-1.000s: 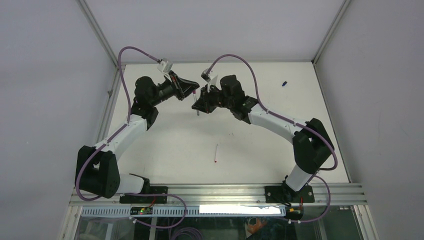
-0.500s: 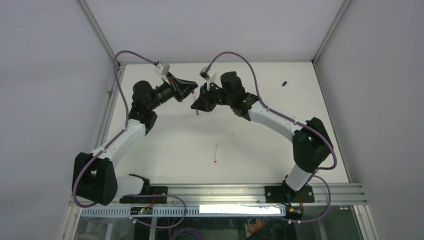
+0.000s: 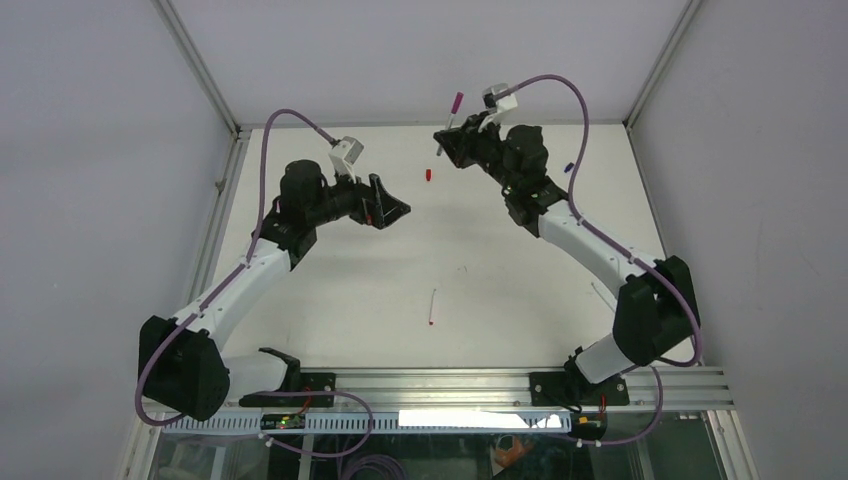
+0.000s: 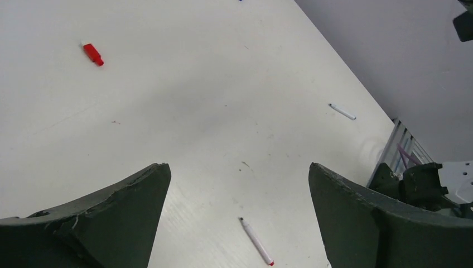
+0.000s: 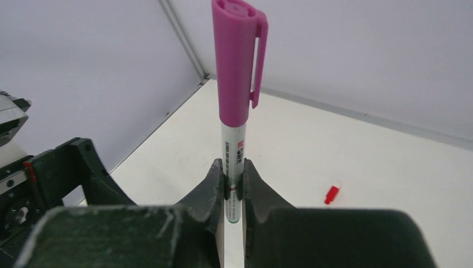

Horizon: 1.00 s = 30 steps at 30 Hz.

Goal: Insert the pens into the pen caps

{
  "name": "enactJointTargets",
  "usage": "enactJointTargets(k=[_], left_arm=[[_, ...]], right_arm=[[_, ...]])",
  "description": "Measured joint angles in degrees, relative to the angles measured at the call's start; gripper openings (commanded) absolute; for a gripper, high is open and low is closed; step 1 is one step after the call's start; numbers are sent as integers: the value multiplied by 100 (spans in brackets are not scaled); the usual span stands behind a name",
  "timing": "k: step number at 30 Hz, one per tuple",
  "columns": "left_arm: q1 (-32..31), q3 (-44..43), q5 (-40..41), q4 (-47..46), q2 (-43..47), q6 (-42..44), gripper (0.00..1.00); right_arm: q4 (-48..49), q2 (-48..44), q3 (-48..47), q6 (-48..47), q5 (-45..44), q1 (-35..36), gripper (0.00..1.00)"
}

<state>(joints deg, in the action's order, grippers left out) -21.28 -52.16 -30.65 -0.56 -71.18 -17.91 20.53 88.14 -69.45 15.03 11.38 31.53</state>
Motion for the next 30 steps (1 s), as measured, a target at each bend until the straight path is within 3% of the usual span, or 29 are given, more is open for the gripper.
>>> enactJointTargets(k=[7,16,23,30], left_arm=[[188,-417,396,833,227,249,99],[343,-470,431,1314,81,293,99],[831,-466,304,1335,13,223,99],[896,-400,251,1307,20,170,99]], right_arm=[[-168,-807,997,-208,-730,-151,0],[-2068,-1231,1558,-330,-1670,-168,0],[-3206,-610,1495,-7,-2039,-168,0],[-4166,337,1386,358,-2170,-168,0]])
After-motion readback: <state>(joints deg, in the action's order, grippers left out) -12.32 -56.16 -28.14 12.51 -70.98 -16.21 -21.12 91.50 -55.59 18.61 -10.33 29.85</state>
